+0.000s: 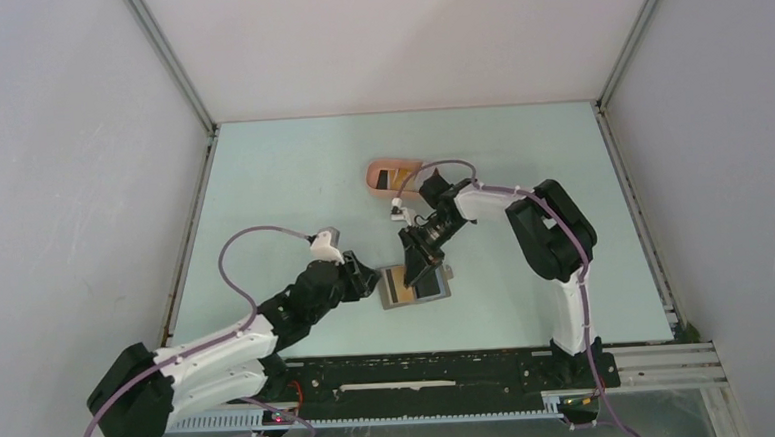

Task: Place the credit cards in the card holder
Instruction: Turn over the card slot in the card holder.

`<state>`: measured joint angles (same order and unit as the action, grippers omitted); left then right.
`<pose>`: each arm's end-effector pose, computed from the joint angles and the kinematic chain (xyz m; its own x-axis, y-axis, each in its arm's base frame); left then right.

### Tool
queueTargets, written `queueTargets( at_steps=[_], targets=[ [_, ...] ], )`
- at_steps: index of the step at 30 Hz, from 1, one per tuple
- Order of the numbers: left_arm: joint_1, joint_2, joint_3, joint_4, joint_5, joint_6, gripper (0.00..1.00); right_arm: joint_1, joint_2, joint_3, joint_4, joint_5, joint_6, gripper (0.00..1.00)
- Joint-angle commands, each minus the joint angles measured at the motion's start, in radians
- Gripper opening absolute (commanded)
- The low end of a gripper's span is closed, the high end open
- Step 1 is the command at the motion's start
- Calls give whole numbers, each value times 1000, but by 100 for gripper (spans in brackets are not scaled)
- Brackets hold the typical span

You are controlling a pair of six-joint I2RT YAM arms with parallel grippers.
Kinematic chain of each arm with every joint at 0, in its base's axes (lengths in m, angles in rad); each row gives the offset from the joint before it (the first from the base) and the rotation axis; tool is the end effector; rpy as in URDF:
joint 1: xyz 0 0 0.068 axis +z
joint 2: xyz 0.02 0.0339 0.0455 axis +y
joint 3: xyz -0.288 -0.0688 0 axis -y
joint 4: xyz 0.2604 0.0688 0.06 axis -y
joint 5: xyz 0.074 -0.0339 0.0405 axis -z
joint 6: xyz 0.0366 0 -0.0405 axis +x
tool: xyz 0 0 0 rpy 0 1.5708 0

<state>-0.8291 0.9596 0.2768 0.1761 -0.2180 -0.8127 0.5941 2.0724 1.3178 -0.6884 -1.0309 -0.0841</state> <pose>0.1346 -0.1352 0.1784 -0.6554 -0.3342 -0.6774 0.1691 0.8092 -0.5627 0.3148 0.2505 0.1393 -0.7872 -0.5839 -0.1985 -0.4460 0.3168 0.8371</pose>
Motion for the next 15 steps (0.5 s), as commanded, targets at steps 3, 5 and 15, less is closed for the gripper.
queueTargets(
  at_steps=[3, 5, 15],
  targets=[
    [-7, -85, -17, 34, 85, 8, 44, -84, -145, 26, -31, 81, -45, 41],
    [-9, -50, -9, 99, 142, 1, 43, -107, -182, 25, -47, 158, -56, 39],
    [-36, 358, 115, 350, 294, -7, 39, -123, -132, 13, -95, 273, -60, 42]
  ],
)
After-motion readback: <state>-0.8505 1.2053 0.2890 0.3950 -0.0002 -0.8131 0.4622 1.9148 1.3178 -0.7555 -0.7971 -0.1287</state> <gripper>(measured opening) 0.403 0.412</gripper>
